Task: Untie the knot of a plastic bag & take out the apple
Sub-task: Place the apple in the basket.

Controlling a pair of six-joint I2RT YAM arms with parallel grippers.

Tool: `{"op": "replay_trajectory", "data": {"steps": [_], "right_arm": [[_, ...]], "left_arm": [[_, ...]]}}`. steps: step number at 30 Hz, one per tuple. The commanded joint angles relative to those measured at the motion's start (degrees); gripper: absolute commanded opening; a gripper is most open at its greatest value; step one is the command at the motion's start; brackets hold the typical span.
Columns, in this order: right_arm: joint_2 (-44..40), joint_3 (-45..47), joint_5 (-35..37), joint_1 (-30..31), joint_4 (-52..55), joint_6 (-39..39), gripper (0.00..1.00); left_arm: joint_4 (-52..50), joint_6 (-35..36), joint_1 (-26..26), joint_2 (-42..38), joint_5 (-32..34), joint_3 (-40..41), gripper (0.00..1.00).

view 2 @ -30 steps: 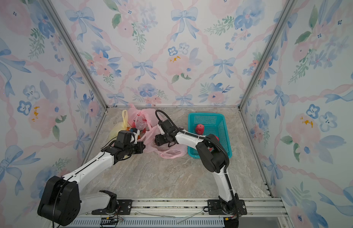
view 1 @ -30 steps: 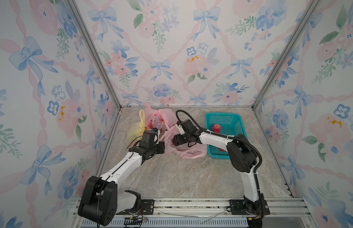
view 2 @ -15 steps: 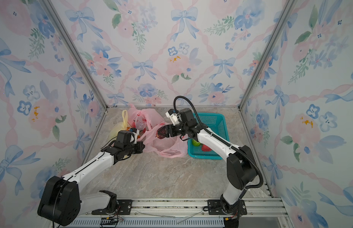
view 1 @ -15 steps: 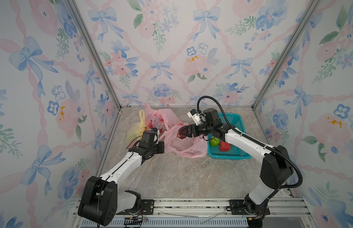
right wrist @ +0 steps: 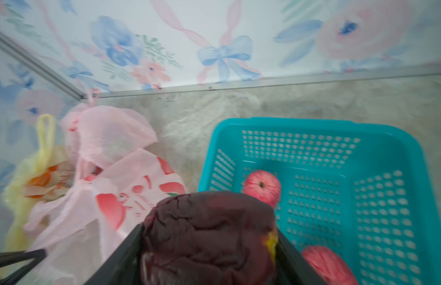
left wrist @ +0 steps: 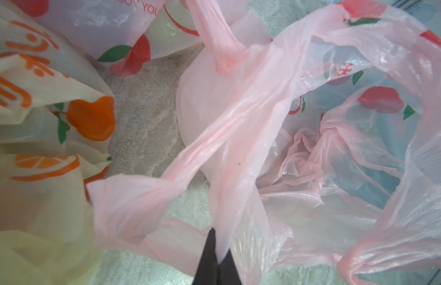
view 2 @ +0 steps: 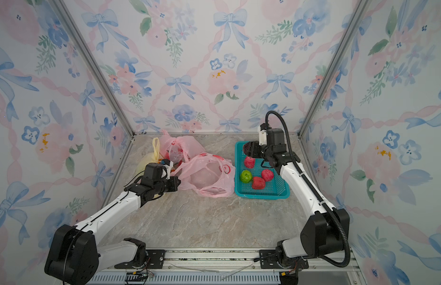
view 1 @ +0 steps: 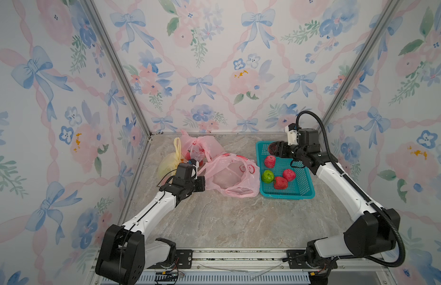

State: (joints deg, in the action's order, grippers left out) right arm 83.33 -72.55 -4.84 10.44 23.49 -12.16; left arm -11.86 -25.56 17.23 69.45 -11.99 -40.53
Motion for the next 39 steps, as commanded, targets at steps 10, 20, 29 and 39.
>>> {"op": "replay_trajectory", "data": {"steps": [10, 20, 29, 39], "right_arm": [[12.9, 2.9, 13.5, -4.8, 0.4, 5.5, 0.47], [20.4, -0.2, 12.1, -4.8, -0.4, 6.0, 0.54], [21.3, -1.6, 5.5, -5.3, 1.5, 5.2, 0.87], [6.7, 1.1, -10.4, -2.6, 0.6, 2.8, 0.91]], "left_arm": [[0.4, 1.3, -0.3, 0.5, -0.6, -3.5, 0.0], [0.3, 1.5, -0.3, 1.1, -0.7, -4.1, 0.0], [0.0, 1.5, -0.3, 0.3, -0.5, -4.0, 0.0], [0.0, 1.4, -0.3, 0.3, -0.5, -3.9, 0.0]]}}
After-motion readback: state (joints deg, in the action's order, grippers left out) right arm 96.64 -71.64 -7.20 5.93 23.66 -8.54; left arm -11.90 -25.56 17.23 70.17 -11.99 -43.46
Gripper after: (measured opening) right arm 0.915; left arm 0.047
